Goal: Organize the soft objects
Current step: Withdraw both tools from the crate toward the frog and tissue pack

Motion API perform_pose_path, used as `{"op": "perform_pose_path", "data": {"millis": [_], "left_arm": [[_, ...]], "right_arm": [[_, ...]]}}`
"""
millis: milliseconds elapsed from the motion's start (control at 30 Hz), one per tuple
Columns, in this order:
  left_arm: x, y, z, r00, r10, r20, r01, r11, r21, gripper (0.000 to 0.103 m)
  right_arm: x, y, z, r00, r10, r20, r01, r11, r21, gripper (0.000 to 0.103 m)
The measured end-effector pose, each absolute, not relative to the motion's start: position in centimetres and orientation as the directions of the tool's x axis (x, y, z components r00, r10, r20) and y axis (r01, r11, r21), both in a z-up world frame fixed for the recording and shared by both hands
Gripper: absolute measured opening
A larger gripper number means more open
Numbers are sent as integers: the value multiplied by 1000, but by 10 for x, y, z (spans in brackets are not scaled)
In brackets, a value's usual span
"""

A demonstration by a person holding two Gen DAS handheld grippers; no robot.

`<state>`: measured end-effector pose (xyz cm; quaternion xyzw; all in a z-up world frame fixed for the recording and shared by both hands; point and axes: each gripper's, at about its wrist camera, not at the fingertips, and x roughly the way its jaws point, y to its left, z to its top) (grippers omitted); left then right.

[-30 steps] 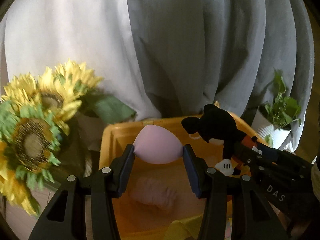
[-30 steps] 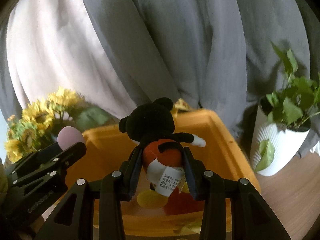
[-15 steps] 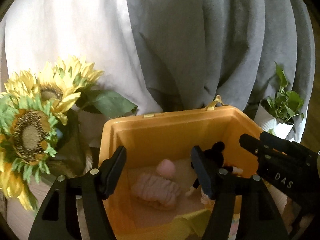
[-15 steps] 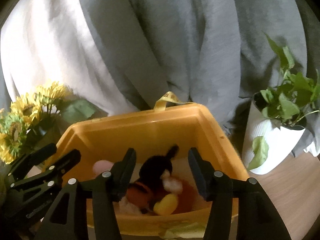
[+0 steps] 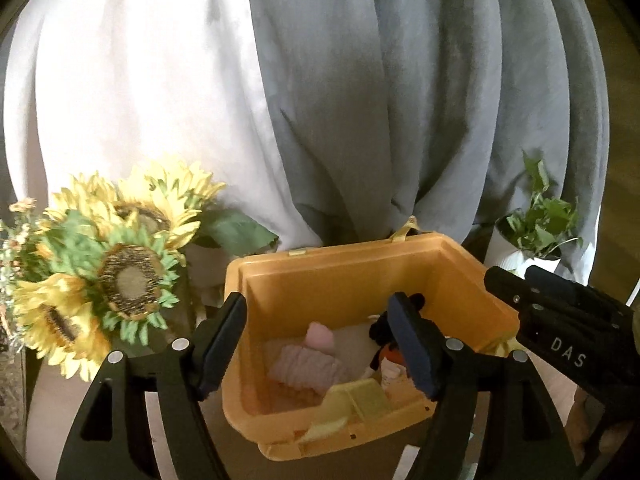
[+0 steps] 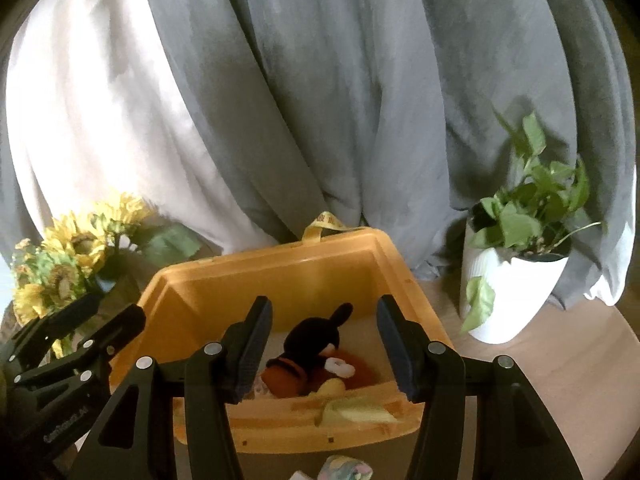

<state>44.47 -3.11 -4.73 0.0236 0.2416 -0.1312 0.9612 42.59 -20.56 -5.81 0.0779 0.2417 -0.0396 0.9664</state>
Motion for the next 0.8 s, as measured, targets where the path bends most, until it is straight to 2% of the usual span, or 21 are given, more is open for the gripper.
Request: {"op": "perform_pose_path", "data": {"millis": [100,300,800], "left_arm": [[432,-28,-41,856,-236,-461,258,966,-15,78],[407,-25,-31,865,-242,-440,266,964,-7,78],[345,-13,-20,873,-261,-413,290,957,8,78]], "right_arm": [[411,-205,-50,890,-56,-452,128,983,129,62],[386,-203,-39,901,-64,-428,130,983,127,62],[319,-195,-24,914,-114,-388,171,978,115,70]]}}
